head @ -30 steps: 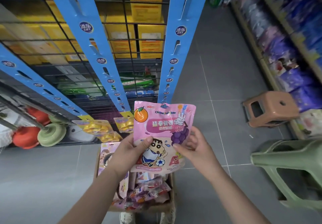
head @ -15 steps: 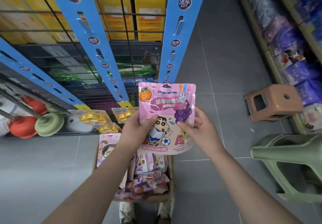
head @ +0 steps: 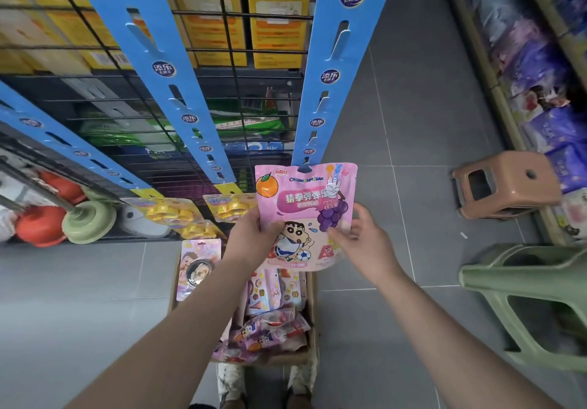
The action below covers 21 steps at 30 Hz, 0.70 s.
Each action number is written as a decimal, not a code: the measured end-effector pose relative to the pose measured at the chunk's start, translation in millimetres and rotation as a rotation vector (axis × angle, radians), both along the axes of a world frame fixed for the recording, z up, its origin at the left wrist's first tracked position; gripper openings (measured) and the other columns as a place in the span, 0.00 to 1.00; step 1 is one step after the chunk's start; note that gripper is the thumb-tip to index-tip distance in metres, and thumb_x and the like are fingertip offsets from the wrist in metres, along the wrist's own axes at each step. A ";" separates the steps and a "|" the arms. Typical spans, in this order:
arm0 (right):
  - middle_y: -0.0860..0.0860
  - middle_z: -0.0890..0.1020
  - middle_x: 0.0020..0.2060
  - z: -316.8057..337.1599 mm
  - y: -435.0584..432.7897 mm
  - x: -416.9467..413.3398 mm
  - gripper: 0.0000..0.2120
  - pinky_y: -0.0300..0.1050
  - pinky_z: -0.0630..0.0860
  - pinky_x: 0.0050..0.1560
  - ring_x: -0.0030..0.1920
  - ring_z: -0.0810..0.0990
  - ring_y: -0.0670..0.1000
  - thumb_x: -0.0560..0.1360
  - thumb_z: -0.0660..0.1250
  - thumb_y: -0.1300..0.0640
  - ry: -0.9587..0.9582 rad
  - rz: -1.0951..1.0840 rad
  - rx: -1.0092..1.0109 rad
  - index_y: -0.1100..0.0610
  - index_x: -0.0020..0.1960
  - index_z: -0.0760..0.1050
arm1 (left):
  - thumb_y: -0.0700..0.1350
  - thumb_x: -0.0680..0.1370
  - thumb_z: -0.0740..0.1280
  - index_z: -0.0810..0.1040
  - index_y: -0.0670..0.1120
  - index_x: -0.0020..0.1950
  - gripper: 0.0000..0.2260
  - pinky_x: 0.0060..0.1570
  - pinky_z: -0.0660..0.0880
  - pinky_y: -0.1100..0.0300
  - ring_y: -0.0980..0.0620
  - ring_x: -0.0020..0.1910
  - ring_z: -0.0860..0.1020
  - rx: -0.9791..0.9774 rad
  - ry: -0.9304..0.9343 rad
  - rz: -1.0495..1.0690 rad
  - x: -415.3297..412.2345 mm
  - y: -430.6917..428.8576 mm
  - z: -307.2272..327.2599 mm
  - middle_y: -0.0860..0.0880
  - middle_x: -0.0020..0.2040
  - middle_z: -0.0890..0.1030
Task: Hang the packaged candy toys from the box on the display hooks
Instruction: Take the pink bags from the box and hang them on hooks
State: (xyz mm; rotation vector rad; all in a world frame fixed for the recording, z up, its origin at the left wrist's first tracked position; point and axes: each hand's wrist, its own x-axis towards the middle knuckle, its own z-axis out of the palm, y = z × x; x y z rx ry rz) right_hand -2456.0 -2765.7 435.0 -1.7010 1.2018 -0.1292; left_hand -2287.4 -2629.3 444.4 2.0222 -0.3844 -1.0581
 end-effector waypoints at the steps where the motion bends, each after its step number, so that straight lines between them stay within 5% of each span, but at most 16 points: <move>1: 0.42 0.83 0.49 -1.1 -1.9 2.5 0.29 0.42 0.76 0.53 0.54 0.83 0.47 0.74 0.76 0.51 0.015 -0.004 -0.011 0.43 0.71 0.69 | 0.45 0.82 0.68 0.76 0.49 0.65 0.12 0.42 0.75 0.64 0.56 0.49 0.82 0.019 -0.006 -0.015 2.3 -1.9 -1.2 0.55 0.52 0.82; 4: 0.45 0.83 0.58 -1.5 -7.1 9.7 0.28 0.45 0.74 0.59 0.60 0.80 0.46 0.76 0.74 0.50 0.026 -0.003 0.003 0.45 0.73 0.68 | 0.43 0.82 0.68 0.72 0.48 0.66 0.13 0.51 0.72 0.59 0.50 0.57 0.78 0.043 -0.007 -0.048 7.2 -5.5 -0.2 0.55 0.54 0.79; 10: 0.44 0.77 0.69 5.2 -18.8 20.7 0.31 0.45 0.73 0.64 0.64 0.79 0.47 0.77 0.73 0.51 0.032 0.028 0.084 0.47 0.76 0.64 | 0.48 0.82 0.70 0.63 0.54 0.77 0.26 0.55 0.73 0.60 0.57 0.58 0.77 0.012 0.155 -0.170 23.0 -8.0 8.0 0.59 0.62 0.77; 14: 0.49 0.67 0.77 22.1 -20.5 17.1 0.38 0.49 0.71 0.70 0.68 0.76 0.50 0.79 0.71 0.51 0.090 0.041 0.133 0.51 0.82 0.54 | 0.55 0.79 0.72 0.48 0.58 0.84 0.42 0.75 0.64 0.48 0.50 0.78 0.65 0.022 0.126 -0.202 37.1 -3.6 20.0 0.57 0.79 0.66; 18: 0.50 0.71 0.75 47.6 -4.9 5.7 0.36 0.46 0.71 0.68 0.65 0.77 0.48 0.79 0.70 0.53 0.070 0.064 0.139 0.52 0.81 0.56 | 0.58 0.79 0.71 0.49 0.60 0.84 0.41 0.79 0.59 0.43 0.51 0.82 0.59 0.053 0.140 -0.172 40.8 20.2 48.3 0.56 0.83 0.58; 21: 0.47 0.76 0.70 59.7 22.6 -3.6 0.33 0.43 0.73 0.65 0.62 0.79 0.47 0.79 0.71 0.53 0.049 0.181 0.083 0.49 0.80 0.61 | 0.54 0.82 0.67 0.50 0.57 0.84 0.36 0.74 0.63 0.50 0.48 0.78 0.65 0.127 -0.056 -0.333 33.3 46.1 67.7 0.53 0.84 0.57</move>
